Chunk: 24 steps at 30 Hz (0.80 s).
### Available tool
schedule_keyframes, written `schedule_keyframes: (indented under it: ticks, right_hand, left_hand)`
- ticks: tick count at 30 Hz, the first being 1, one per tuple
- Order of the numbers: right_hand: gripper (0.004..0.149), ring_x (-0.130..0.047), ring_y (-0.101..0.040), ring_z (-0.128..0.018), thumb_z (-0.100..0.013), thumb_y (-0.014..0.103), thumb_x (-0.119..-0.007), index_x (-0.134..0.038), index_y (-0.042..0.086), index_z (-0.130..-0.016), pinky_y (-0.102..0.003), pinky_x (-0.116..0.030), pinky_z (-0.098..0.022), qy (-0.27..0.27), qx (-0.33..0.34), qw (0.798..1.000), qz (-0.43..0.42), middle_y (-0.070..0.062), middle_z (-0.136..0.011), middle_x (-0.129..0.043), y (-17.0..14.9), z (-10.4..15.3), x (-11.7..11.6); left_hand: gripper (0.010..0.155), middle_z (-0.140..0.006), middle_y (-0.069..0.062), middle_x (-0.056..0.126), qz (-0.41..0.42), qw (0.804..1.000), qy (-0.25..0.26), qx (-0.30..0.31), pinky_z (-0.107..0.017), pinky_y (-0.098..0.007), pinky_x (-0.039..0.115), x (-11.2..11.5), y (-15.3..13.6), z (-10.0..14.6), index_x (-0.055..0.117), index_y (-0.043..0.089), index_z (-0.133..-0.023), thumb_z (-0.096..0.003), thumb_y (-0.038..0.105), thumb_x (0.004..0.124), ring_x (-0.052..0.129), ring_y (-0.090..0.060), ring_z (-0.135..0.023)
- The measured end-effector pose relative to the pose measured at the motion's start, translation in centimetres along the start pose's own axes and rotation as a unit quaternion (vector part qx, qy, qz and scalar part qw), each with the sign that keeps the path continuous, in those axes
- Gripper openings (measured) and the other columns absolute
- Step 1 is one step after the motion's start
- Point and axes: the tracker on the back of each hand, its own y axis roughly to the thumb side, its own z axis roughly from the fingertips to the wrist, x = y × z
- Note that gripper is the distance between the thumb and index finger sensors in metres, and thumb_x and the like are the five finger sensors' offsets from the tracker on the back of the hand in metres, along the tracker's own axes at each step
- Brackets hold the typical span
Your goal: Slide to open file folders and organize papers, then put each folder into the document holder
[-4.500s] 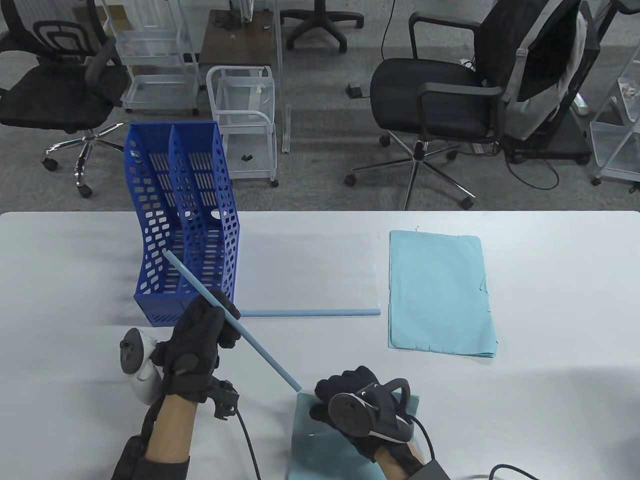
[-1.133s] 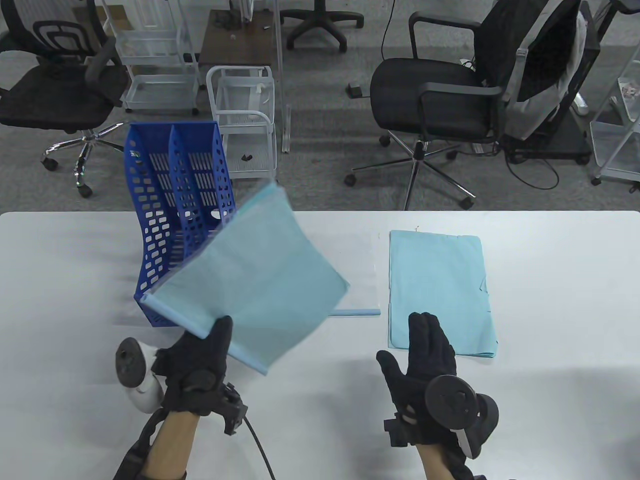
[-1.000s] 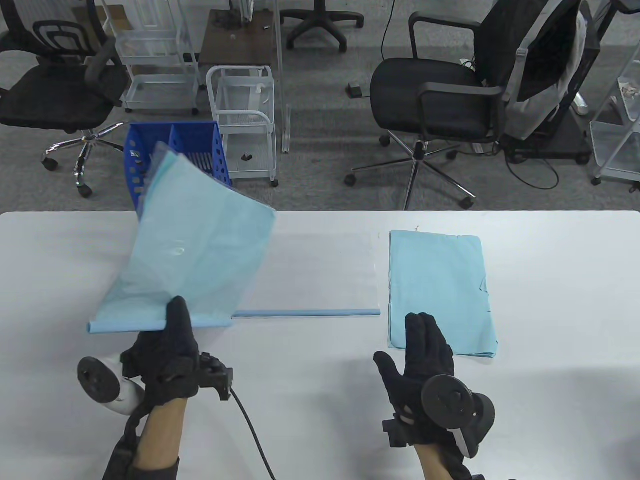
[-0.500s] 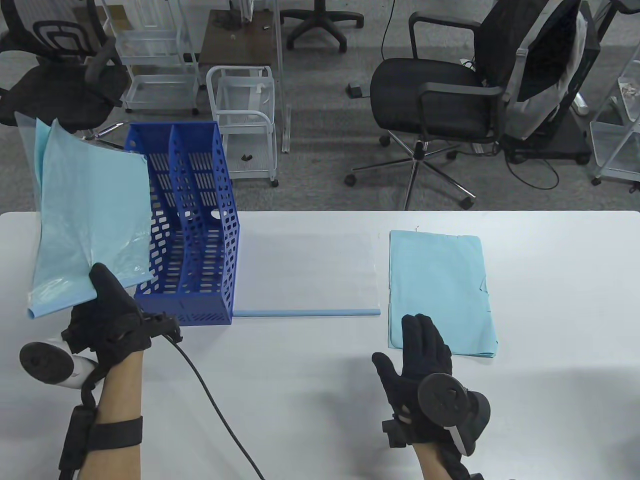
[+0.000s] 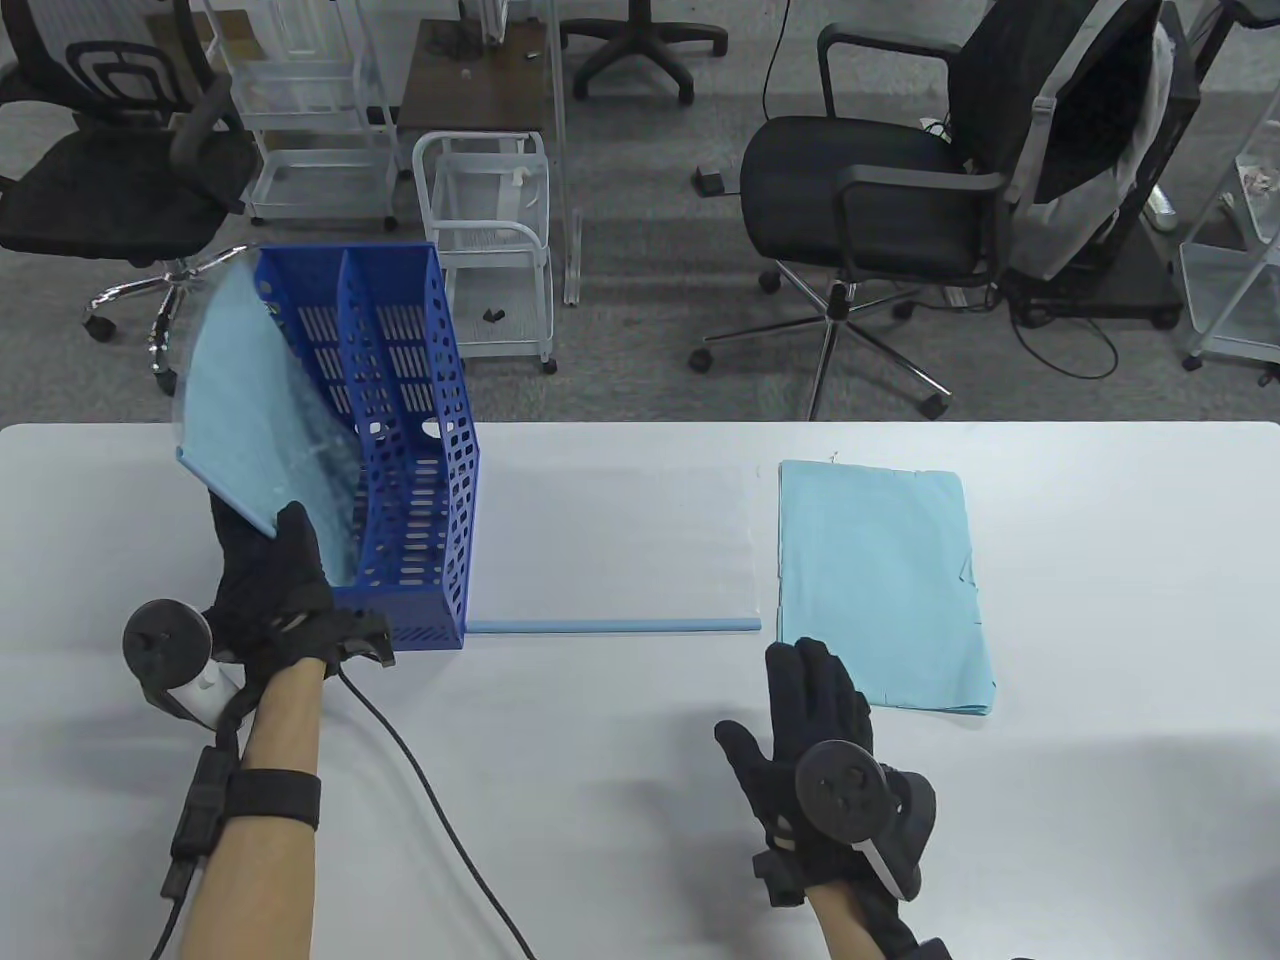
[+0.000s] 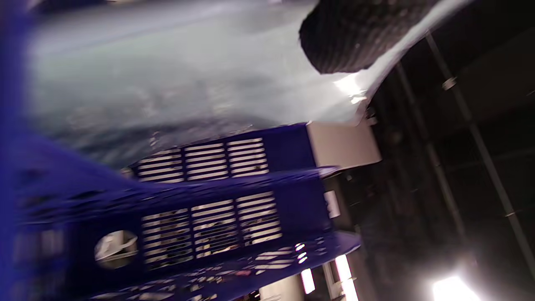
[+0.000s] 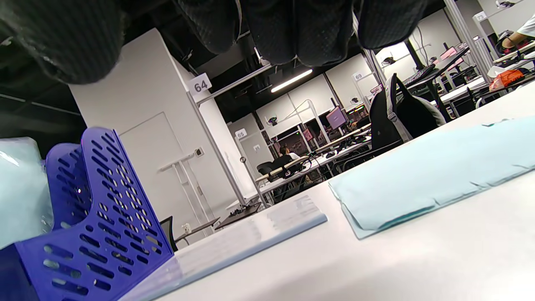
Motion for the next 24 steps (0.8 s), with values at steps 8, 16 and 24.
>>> schedule_keyframes:
  ticks: [8,16,24]
  right_hand:
    - [0.084,-0.056,-0.043,-0.102,-0.036,0.064,-0.076,-0.045,0.026,-0.104,-0.063,-0.052,-0.072,0.007,0.003,1.0,0.007,-0.012,-0.114,-0.048,0.1,0.0,-0.4]
    - [0.084,-0.055,-0.043,-0.103,-0.036,0.064,-0.075,-0.044,0.026,-0.104,-0.062,-0.051,-0.073,0.011,-0.002,1.0,0.014,-0.013,-0.114,-0.047,0.0,-0.1,-0.6]
    - [0.085,-0.054,-0.043,-0.103,-0.036,0.064,-0.076,-0.043,0.025,-0.104,-0.062,-0.05,-0.073,0.011,-0.002,1.0,0.023,-0.012,-0.114,-0.046,0.0,-0.1,-0.5]
  left_hand:
    - [0.083,-0.122,0.015,0.039,0.011,0.999,0.026,0.039,-0.085,-0.042,0.045,-1.2,1.4,0.6,0.034,0.048,-0.11,-0.0464,0.042,0.087,0.046,-0.016,-0.118]
    - [0.084,-0.121,0.019,0.032,0.006,0.971,0.006,0.239,-0.085,-0.038,0.035,-0.3,9.8,3.5,0.03,0.048,-0.109,-0.0458,0.046,0.086,0.035,-0.011,-0.119]
    - [0.079,-0.122,0.013,0.048,-0.168,0.919,-0.169,0.314,-0.085,-0.041,0.044,8.9,14.0,9.2,0.043,0.044,-0.112,-0.046,0.045,0.087,0.049,-0.017,-0.119]
